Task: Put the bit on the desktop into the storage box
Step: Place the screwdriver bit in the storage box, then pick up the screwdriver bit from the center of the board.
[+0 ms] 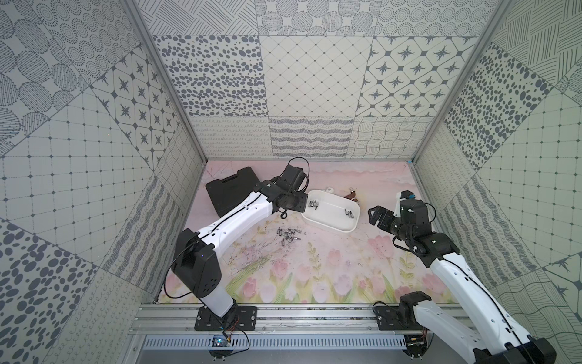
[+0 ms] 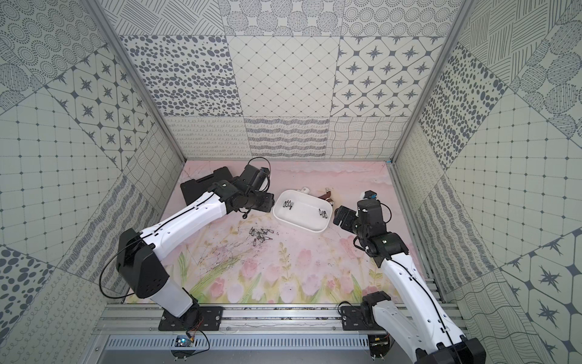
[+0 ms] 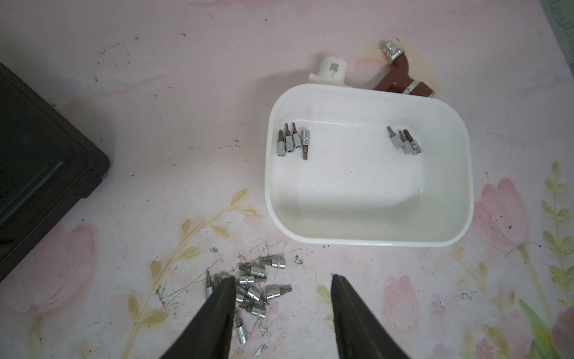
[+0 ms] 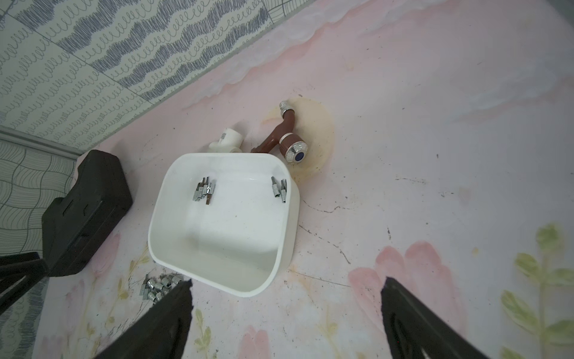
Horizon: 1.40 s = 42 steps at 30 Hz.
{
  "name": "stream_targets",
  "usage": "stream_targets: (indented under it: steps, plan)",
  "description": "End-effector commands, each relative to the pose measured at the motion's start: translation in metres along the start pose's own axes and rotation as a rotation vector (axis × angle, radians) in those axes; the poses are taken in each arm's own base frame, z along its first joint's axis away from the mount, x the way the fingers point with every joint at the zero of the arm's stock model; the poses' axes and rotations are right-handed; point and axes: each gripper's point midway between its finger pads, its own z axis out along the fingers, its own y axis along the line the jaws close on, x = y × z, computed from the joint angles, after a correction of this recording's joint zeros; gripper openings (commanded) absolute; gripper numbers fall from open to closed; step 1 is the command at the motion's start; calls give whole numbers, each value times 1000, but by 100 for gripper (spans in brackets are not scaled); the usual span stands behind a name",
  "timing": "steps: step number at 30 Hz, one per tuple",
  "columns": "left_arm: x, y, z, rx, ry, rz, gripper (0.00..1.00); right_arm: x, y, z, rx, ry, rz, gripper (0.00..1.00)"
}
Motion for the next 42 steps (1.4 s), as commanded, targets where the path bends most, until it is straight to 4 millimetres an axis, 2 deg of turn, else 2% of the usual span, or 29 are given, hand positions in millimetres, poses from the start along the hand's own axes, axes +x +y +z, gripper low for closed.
stream_targets:
  steps: [1, 4, 11, 15, 20, 25, 34, 42]
  plan:
    - [0, 32, -25, -71, -128, -80, 63, -10, 29, -5, -109, 31, -13, 97]
    - [12, 52, -36, -93, -153, -132, 73, -14, 40, -4, -132, 51, -18, 97]
    - [47, 87, -44, -123, -146, -238, 85, -18, 57, -10, -158, 66, -45, 96]
    - [66, 102, -42, -142, -127, -294, 87, -15, 70, -12, -166, 85, -85, 92]
    - [89, 112, -35, -150, -109, -368, 90, -2, 97, -14, -177, 131, -183, 90]
    - [111, 122, -32, -192, -94, -424, 91, 19, 129, -8, -200, 184, -270, 86]
    - [155, 127, -22, -209, -49, -517, 94, 78, 183, 20, -211, 340, -473, 78]
    - [179, 127, -14, -194, -40, -604, 94, 122, 203, 49, -153, 451, -759, 72]
